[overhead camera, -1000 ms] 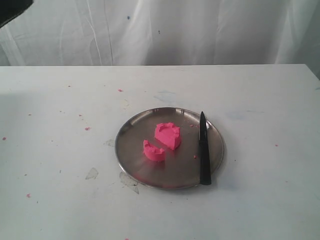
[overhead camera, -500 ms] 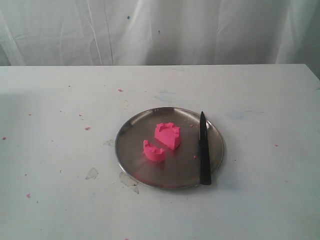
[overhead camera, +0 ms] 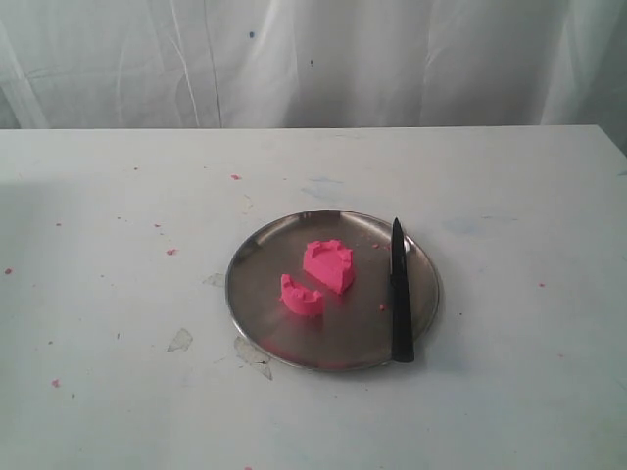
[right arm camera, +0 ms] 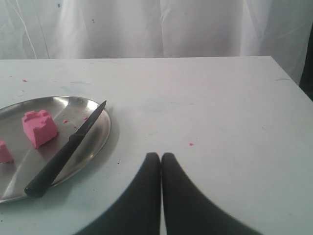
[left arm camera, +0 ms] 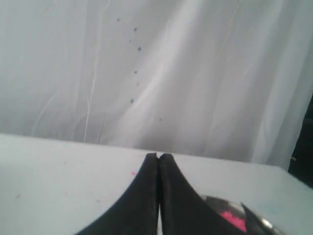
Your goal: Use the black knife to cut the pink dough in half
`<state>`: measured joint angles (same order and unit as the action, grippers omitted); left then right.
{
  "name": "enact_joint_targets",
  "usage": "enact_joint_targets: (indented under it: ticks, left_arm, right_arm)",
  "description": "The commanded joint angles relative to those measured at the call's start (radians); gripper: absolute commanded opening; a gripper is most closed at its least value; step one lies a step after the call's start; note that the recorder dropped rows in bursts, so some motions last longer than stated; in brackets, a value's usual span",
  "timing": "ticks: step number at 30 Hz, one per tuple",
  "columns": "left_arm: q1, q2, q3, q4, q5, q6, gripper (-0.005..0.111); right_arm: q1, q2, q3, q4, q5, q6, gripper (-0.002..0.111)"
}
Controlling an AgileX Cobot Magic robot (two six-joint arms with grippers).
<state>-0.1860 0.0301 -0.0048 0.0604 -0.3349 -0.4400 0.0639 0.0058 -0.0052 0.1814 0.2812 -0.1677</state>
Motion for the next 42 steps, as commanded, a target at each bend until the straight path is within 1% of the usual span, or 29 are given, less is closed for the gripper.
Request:
enact_joint_targets:
  ticks: [1, 3, 6, 9, 13, 42]
  left_arm:
    - [0.0, -0.03, 0.005, -0.188, 0.207, 0.207, 0.0]
    - [0.001, -0.03, 0.005, -0.193, 0.234, 0.27, 0.0]
    - [0.005, -0.03, 0.005, -0.193, 0.238, 0.373, 0.0]
    - [0.005, -0.03, 0.005, -0.193, 0.248, 0.425, 0.0]
    - [0.005, -0.03, 0.005, -0.193, 0.286, 0.425, 0.0]
    - [0.005, -0.03, 0.005, -0.193, 0.285, 0.425, 0.0]
  right_arm:
    - [-0.006, -0.006, 0.005, 0.002, -0.006, -0.007, 0.0]
    - [-0.006, -0.006, 0.005, 0.002, -0.006, -0.007, 0.0]
    - [-0.006, -0.006, 0.005, 0.002, -0.006, -0.007, 0.0]
    - [-0.006, -0.006, 0.005, 0.002, -0.006, -0.007, 0.0]
    - [-0.006, -0.006, 0.005, 0.002, -0.006, -0.007, 0.0]
    - [-0.006, -0.006, 0.005, 0.002, -0.006, 0.005, 0.0]
